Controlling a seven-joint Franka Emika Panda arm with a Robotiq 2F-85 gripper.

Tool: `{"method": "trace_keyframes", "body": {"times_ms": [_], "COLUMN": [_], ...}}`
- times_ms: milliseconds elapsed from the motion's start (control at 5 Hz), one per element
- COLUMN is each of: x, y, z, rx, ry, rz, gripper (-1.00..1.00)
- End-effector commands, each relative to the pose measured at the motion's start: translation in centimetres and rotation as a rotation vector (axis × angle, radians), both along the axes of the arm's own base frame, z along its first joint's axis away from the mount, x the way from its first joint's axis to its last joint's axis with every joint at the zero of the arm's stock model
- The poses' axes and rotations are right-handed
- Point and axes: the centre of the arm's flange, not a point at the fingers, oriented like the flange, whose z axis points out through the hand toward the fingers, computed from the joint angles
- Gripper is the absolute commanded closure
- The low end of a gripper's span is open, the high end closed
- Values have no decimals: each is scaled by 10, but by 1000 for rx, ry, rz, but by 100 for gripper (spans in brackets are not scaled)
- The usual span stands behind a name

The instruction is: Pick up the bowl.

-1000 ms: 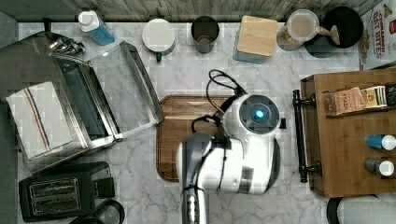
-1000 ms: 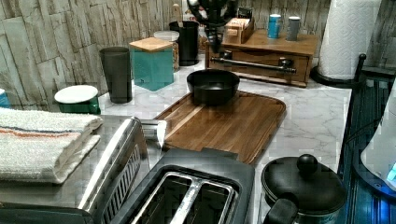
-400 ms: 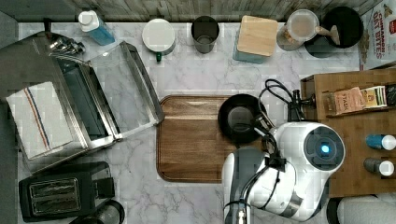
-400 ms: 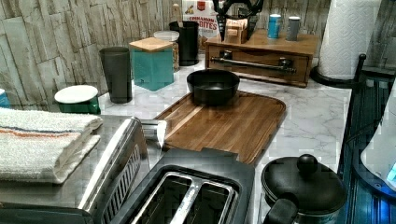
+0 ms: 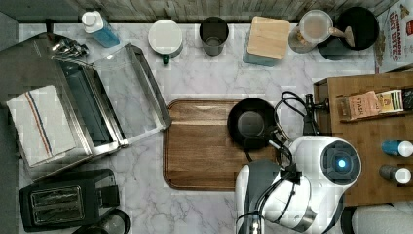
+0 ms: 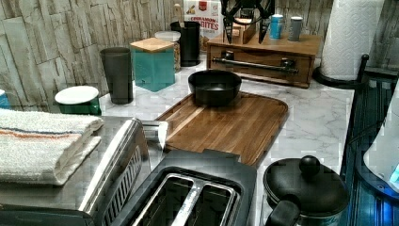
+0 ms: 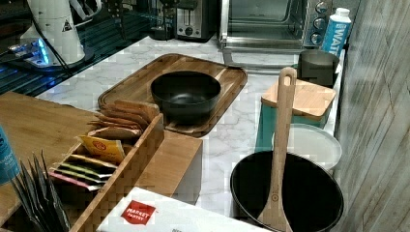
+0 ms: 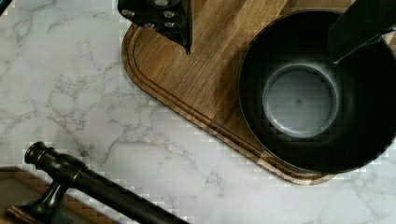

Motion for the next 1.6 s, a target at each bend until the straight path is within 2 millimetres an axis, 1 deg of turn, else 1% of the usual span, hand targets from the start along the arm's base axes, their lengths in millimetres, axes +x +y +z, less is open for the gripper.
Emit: {"method": "trace_keyframes", "body": {"times_ms": [200, 400, 600, 800, 1000, 1200, 1400, 1600], "x": [-37, -32, -24, -19, -13, -14, -16, -10], "y": [20, 9, -3, -11, -13, -21, -23, -21], "z": [-50, -57, -65, -80, -85, -97, -104, -113], "rx": [15, -1, 24, 40, 16, 11, 21, 32], "ry": [-56, -57, -81, -87, -119, -102, -124, -151], "rz": [-161, -182, -183, -149, -137, -147, -145, -115], "gripper": [-100, -100, -100, -100, -100, -100, -100, -100]}}
